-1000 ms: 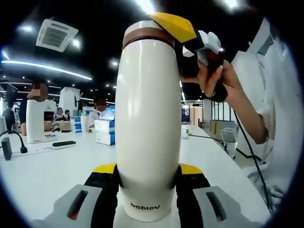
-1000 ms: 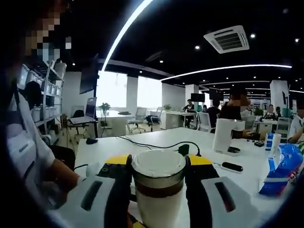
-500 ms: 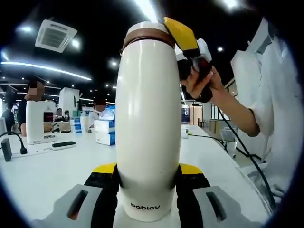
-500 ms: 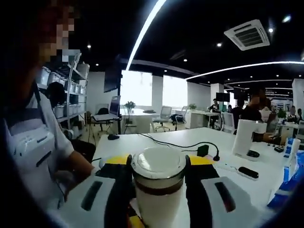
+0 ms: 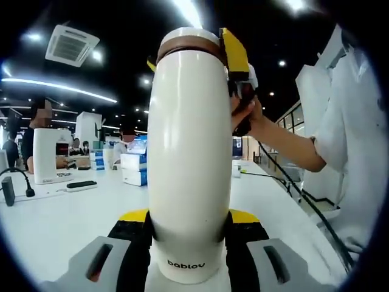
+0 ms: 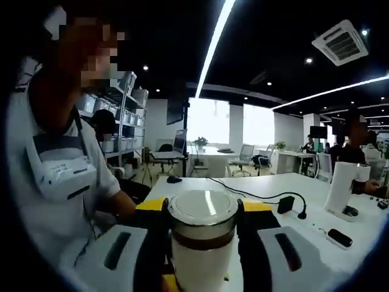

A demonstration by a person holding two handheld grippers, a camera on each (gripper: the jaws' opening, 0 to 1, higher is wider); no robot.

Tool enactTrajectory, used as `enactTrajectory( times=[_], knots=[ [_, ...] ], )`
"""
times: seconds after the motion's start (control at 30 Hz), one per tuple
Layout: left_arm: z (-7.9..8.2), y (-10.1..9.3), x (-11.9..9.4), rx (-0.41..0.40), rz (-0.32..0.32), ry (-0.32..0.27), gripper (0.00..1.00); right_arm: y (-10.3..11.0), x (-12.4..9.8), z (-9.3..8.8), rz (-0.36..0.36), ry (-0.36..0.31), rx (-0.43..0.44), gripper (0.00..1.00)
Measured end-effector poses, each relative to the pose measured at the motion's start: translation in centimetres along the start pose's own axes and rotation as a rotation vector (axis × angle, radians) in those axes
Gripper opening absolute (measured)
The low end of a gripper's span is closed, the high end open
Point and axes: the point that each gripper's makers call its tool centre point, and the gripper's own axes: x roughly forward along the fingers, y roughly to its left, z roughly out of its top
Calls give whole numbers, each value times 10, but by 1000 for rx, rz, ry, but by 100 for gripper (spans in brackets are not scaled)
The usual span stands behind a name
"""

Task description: Grasp the water cup twist off the cup lid place the cup lid on the table

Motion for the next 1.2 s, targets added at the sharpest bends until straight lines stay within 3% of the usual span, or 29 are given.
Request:
enactTrajectory(
  times=[0.23, 0.57, 0.73, 0.9, 1.03, 1.1, 1.2],
  knots=[
    [0, 1, -1, -16, 3, -2, 48, -3, 3, 0, 79, -26, 1, 47],
    [-1, 0, 0, 0, 0, 2, 48, -1, -3, -1, 61, -30, 55, 48],
    [-1, 1, 0, 0, 1, 2, 48, -9, -8, 4, -39, -13, 39, 60],
    [-1, 1, 0, 1, 2, 4, 48, -16, -21, 11, -259, 10, 16, 69],
    [-1, 1, 1, 3, 4, 4, 48, 5, -21, 22, -370, 13, -31, 76],
    [-1, 1, 1, 3, 5, 4, 48, 14, -20, 30, -393, -9, -40, 76],
    [-1, 1, 1, 3, 6, 4, 48, 16, -22, 35, -478, -8, -43, 75]
  ],
)
